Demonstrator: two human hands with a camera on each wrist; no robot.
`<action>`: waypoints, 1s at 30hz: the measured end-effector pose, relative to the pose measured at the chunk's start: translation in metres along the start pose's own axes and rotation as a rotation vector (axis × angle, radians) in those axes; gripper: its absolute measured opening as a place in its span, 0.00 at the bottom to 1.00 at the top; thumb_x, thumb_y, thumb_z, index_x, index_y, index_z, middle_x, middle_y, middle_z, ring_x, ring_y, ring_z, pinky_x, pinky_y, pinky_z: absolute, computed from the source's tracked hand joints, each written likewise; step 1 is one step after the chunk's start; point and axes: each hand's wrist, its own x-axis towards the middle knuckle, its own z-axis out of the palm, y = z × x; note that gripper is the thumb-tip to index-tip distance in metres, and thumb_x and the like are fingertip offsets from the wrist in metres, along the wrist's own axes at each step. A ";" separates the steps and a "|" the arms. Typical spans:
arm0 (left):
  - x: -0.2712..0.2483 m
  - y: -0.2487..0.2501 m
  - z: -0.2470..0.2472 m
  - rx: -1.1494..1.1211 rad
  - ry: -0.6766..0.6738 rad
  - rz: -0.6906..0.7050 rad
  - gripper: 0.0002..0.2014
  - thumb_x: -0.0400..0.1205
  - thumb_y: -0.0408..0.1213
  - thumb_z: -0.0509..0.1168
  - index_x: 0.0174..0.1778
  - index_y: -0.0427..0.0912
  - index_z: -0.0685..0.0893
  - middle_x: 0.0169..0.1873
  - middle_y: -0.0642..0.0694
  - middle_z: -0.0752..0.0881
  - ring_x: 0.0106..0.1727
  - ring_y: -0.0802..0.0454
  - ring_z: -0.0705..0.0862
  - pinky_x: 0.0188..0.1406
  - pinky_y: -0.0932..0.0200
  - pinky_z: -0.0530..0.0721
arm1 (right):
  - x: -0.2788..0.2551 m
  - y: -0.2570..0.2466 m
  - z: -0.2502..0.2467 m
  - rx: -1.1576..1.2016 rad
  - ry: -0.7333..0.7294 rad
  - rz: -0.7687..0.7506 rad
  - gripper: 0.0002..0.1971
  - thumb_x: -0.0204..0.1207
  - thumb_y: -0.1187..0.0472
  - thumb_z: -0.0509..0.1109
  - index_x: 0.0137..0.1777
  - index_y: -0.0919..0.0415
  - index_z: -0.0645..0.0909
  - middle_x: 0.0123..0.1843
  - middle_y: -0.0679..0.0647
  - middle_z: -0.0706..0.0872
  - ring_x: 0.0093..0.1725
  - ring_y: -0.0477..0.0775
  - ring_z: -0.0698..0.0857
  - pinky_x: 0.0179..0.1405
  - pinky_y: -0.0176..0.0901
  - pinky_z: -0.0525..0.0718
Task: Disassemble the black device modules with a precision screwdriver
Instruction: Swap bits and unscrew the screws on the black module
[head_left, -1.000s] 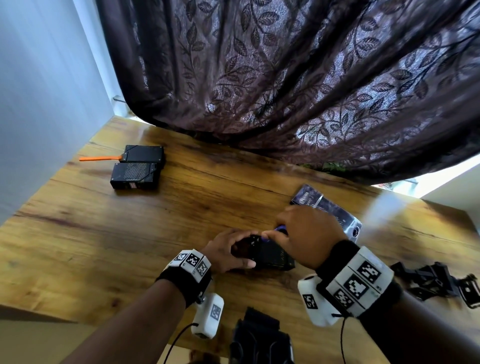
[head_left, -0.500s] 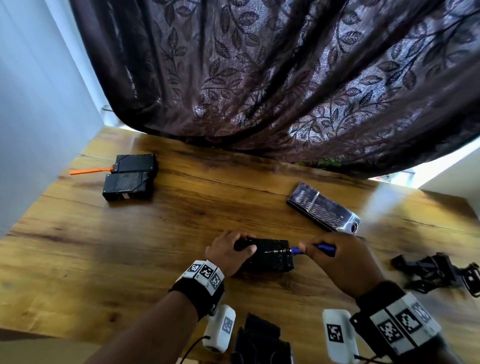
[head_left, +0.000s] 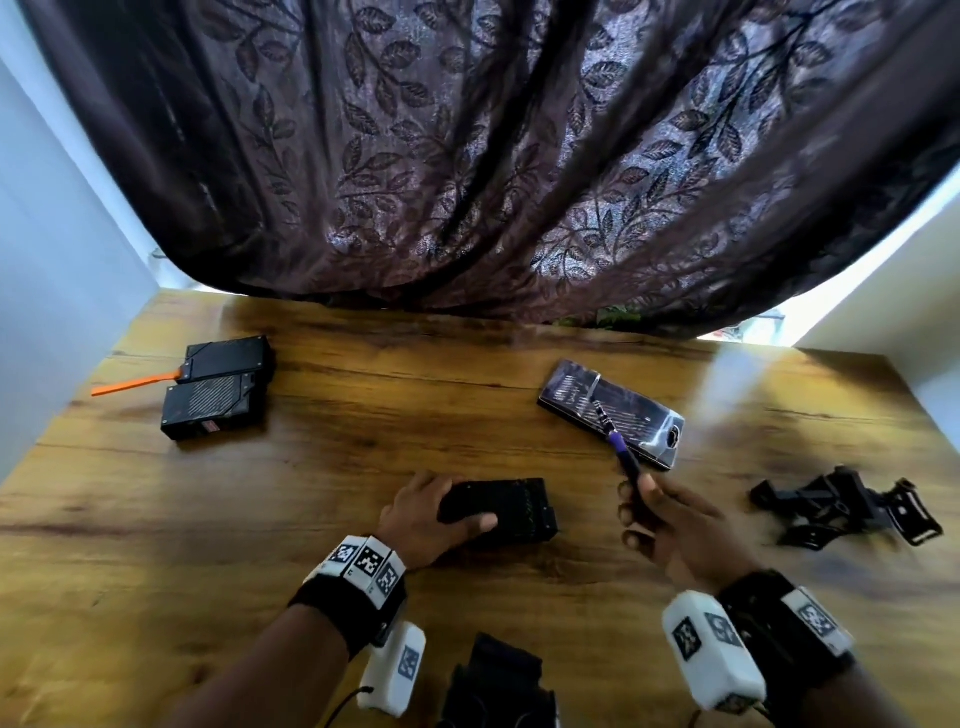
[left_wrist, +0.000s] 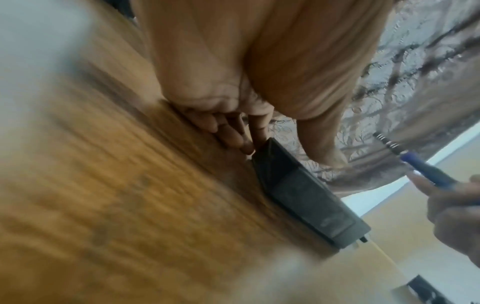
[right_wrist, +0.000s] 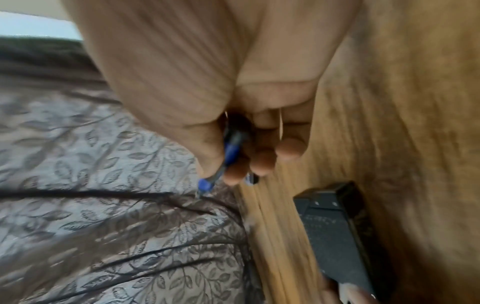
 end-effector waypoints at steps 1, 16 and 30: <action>-0.001 -0.001 0.000 0.029 -0.015 0.014 0.48 0.63 0.84 0.63 0.78 0.65 0.70 0.72 0.56 0.70 0.75 0.48 0.71 0.77 0.34 0.72 | 0.002 0.007 0.002 0.049 -0.030 0.071 0.21 0.74 0.55 0.75 0.63 0.68 0.81 0.40 0.58 0.82 0.37 0.56 0.83 0.30 0.46 0.81; -0.002 -0.002 0.003 0.029 0.046 0.040 0.41 0.69 0.76 0.69 0.78 0.68 0.69 0.67 0.65 0.67 0.75 0.51 0.72 0.77 0.37 0.73 | 0.058 0.051 0.035 -1.057 -0.017 0.077 0.20 0.74 0.35 0.74 0.51 0.46 0.72 0.45 0.51 0.86 0.41 0.52 0.86 0.45 0.54 0.87; -0.002 -0.004 0.001 0.087 -0.002 0.047 0.47 0.65 0.72 0.76 0.79 0.68 0.66 0.70 0.63 0.66 0.73 0.52 0.71 0.76 0.40 0.75 | 0.054 0.042 0.030 -1.152 -0.163 0.047 0.36 0.70 0.32 0.76 0.73 0.44 0.67 0.63 0.44 0.80 0.58 0.46 0.82 0.58 0.46 0.83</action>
